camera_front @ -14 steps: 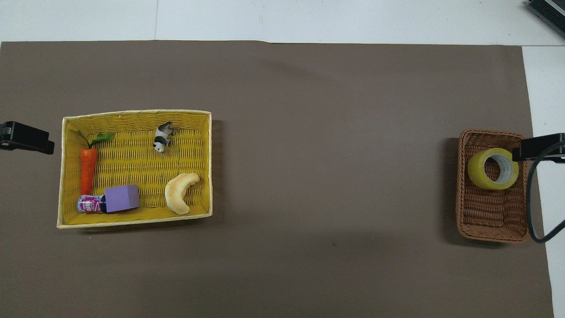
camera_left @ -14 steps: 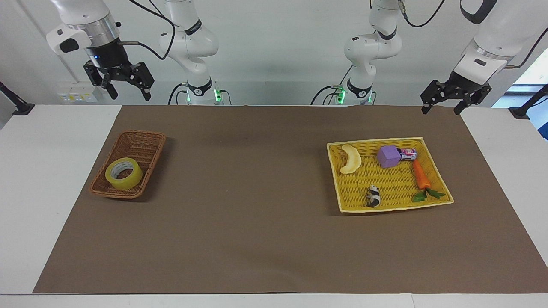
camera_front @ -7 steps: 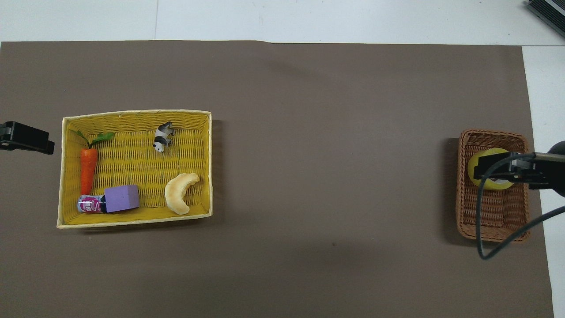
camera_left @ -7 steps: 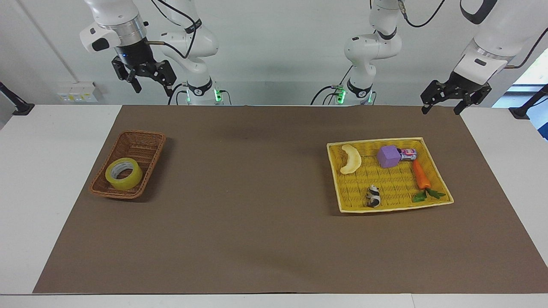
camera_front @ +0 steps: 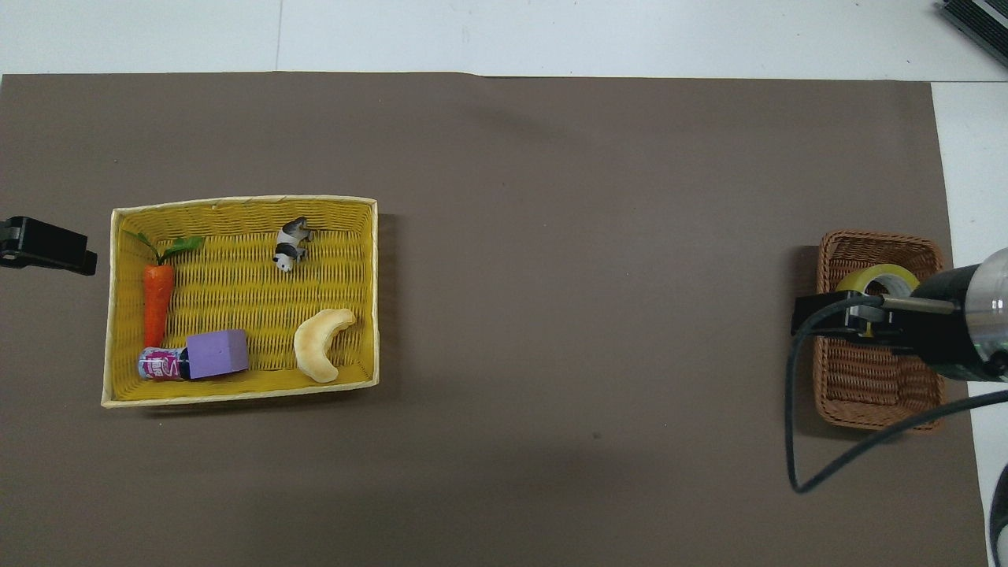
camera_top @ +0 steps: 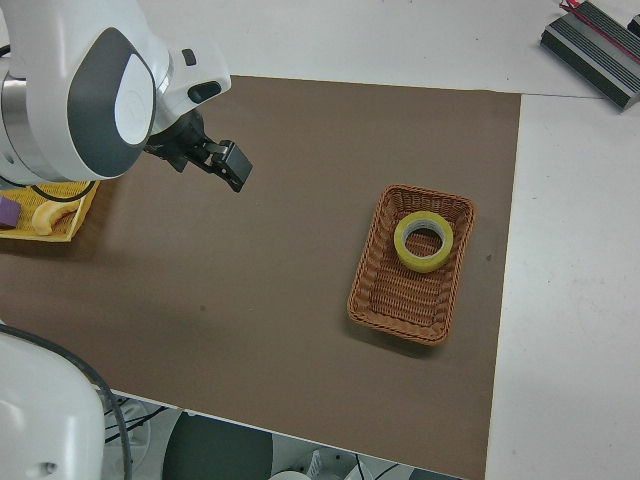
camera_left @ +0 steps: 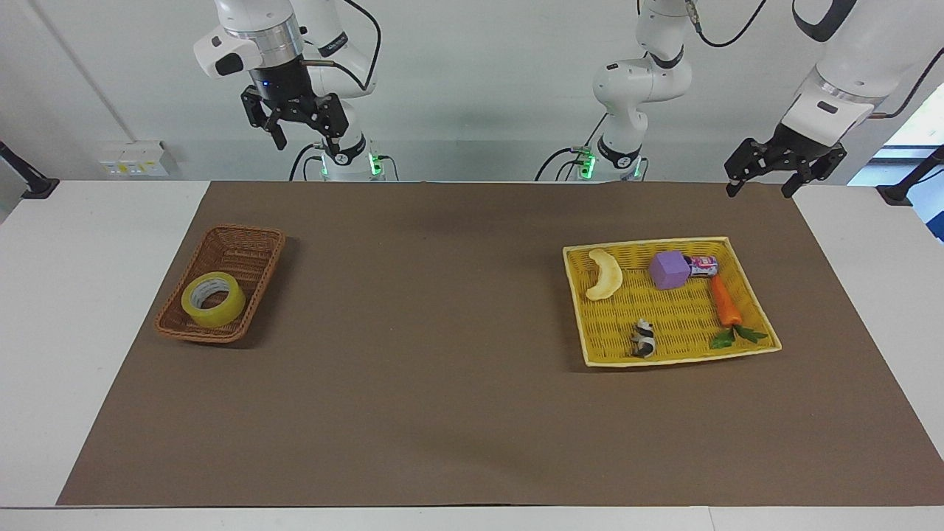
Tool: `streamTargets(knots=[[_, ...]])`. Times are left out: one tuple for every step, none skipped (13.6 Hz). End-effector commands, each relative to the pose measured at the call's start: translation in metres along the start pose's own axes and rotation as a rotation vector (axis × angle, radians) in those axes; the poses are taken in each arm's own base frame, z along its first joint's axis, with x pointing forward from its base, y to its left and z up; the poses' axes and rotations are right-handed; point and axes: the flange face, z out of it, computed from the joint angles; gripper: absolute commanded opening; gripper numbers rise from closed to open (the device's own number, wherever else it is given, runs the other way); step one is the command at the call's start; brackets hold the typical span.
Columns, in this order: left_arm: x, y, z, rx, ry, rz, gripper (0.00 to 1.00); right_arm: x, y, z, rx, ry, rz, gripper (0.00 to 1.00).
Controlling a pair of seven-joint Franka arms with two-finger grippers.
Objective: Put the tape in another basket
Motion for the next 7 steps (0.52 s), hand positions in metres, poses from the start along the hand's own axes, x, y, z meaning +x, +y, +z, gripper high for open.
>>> streamTargets(knots=[[-0.005, -0.002, -0.002, -0.009, 0.008, 0.002, 1.0, 0.026, 0.022, -0.003, 0.01, 0.015, -0.09, 1.0], [-0.005, -0.002, -0.002, -0.009, 0.007, 0.002, 1.0, 0.039, 0.032, -0.003, 0.001, 0.021, -0.092, 1.0], [-0.005, -0.002, -0.002, -0.009, 0.008, 0.002, 1.0, 0.046, 0.042, -0.008, 0.002, 0.034, -0.091, 1.0], [-0.005, -0.001, -0.003, -0.009, 0.01, 0.003, 1.0, 0.048, 0.048, -0.011, 0.001, 0.039, -0.092, 1.0], [-0.005, -0.002, -0.002, -0.009, 0.009, 0.002, 1.0, 0.048, 0.052, -0.011, -0.007, 0.031, -0.09, 1.0], [-0.005, -0.002, -0.002, -0.009, 0.008, 0.002, 1.0, 0.048, 0.054, -0.011, -0.02, 0.032, -0.089, 1.0], [-0.005, -0.002, -0.002, -0.009, 0.007, 0.002, 1.0, 0.048, 0.052, -0.011, -0.017, 0.036, -0.082, 1.0]])
